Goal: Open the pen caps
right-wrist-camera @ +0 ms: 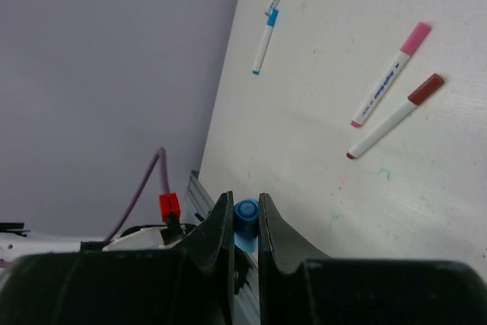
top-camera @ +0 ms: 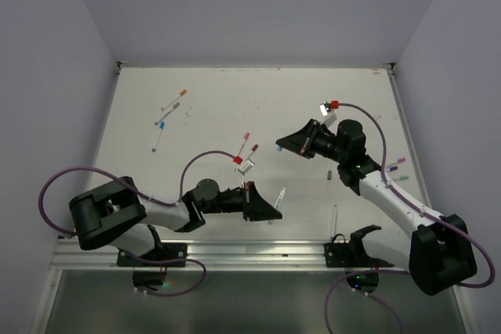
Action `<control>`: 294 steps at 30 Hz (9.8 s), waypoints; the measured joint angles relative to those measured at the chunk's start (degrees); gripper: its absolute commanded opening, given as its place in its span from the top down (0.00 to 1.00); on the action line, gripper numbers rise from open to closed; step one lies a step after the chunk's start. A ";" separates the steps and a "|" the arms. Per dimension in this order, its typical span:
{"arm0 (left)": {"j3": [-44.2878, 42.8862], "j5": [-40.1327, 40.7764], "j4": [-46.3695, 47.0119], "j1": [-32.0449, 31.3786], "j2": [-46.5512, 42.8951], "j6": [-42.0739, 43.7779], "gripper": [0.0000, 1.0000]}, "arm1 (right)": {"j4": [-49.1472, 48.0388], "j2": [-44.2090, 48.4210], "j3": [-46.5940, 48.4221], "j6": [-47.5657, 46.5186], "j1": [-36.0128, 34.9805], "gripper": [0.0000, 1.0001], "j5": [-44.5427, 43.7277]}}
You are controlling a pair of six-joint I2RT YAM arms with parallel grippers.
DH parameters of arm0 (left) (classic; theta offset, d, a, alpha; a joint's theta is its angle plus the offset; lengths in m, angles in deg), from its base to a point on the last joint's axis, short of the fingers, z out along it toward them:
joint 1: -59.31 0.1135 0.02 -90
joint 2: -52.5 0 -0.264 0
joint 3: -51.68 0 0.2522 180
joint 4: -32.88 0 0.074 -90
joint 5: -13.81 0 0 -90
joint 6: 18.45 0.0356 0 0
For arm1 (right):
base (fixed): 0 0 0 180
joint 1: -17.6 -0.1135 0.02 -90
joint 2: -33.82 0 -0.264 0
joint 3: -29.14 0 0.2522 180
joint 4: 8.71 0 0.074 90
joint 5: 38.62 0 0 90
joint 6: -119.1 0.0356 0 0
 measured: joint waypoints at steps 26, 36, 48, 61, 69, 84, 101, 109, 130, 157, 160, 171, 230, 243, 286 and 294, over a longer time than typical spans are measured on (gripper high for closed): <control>-13.75 38.05 -47.12 -14.03 -4.26 3.65 1.00 | 53.02 -19.54 20.26 -23.26 0.59 1.00 -35.98; -14.01 39.54 -47.54 -15.96 -1.95 2.45 1.00 | 53.18 -23.93 20.26 -24.00 -0.11 1.00 -38.38; -14.01 40.41 -48.41 -16.11 -2.38 2.23 1.00 | 52.57 -28.09 19.78 -24.39 -0.44 0.98 -42.93; -13.99 40.54 -48.50 -16.41 -2.49 2.23 1.00 | 52.74 -29.88 19.98 -25.42 -0.52 0.90 -47.01; -13.99 40.59 -48.72 -16.41 -2.51 2.23 1.00 | 52.81 -29.99 19.98 -25.49 -0.55 0.78 -48.35; -13.99 40.54 -48.59 -16.41 -2.43 2.23 1.00 | 52.57 -29.92 20.00 -26.34 -0.55 0.65 -48.76; -32.57 38.88 -48.37 -18.93 18.75 0.33 0.97 | 67.78 0.98 36.48 -24.85 -0.55 0.49 -50.82; -38.99 38.05 -48.50 -19.34 27.10 -3.80 0.92 | 73.55 2.58 34.77 -24.09 -0.55 0.48 -51.19; -51.82 39.39 -58.31 -20.22 35.45 -11.89 0.68 | 74.90 5.20 32.70 -23.85 -0.55 0.48 -50.84; -30.32 53.59 -65.61 -17.46 6.86 -2.99 0.15 | 74.69 5.88 29.27 -24.04 -0.55 0.33 -49.57; -25.46 49.70 -63.01 -8.24 -0.98 5.51 0.12 | 74.31 5.62 28.30 -24.09 -0.55 0.02 -49.16; -36.13 44.96 -68.48 6.32 3.02 36.85 0.16 | 71.45 5.07 25.29 -24.65 -0.55 0.03 -45.99; -32.92 32.98 -61.16 17.07 17.55 44.26 0.55 | 67.43 5.97 20.83 -26.32 -0.55 0.07 -42.29; -31.39 32.00 -60.96 16.74 16.22 41.59 1.00 | 67.54 5.95 20.83 -26.29 -0.55 0.05 -41.44; -16.50 32.76 -46.45 -3.74 -8.44 5.57 1.00 | 29.38 6.62 3.10 -4.42 -5.49 0.42 -16.52; -17.11 32.79 -46.21 -4.07 -8.09 5.62 1.00 | 27.15 4.98 2.05 -3.76 -6.88 0.58 -16.31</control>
